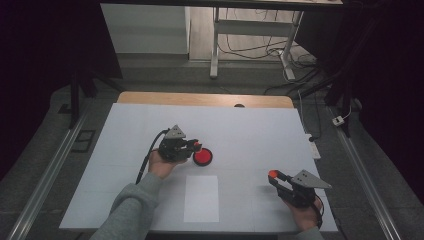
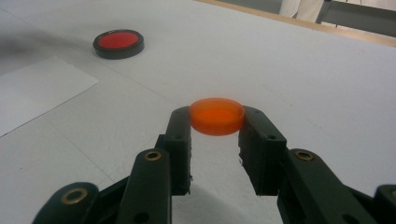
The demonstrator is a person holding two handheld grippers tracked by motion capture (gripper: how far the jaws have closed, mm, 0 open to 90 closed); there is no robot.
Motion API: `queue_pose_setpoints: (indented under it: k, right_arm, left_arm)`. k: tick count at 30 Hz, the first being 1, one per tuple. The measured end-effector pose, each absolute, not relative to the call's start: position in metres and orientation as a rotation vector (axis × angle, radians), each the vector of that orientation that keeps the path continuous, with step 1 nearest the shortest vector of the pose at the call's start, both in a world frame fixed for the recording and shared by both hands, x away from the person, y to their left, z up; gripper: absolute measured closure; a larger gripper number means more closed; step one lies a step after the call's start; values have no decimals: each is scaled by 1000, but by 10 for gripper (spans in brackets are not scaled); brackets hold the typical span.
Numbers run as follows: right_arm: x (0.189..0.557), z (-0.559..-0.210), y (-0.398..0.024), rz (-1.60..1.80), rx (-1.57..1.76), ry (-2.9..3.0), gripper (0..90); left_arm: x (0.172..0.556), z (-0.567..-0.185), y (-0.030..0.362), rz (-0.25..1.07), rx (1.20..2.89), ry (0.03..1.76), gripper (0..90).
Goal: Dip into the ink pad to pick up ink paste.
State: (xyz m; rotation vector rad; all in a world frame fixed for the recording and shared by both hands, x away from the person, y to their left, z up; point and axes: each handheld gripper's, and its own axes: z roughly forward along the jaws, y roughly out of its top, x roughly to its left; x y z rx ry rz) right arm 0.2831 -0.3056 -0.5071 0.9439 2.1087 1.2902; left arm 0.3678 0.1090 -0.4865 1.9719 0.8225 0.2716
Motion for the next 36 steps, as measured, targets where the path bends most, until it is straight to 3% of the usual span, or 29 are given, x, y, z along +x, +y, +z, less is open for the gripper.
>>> queue_pose_setpoints:
  k: [36]
  right_arm:
    - [284, -507, -302, 1271, 929, 2125, 645]
  left_arm:
    - [307, -475, 136, 232, 1910, 735, 723]
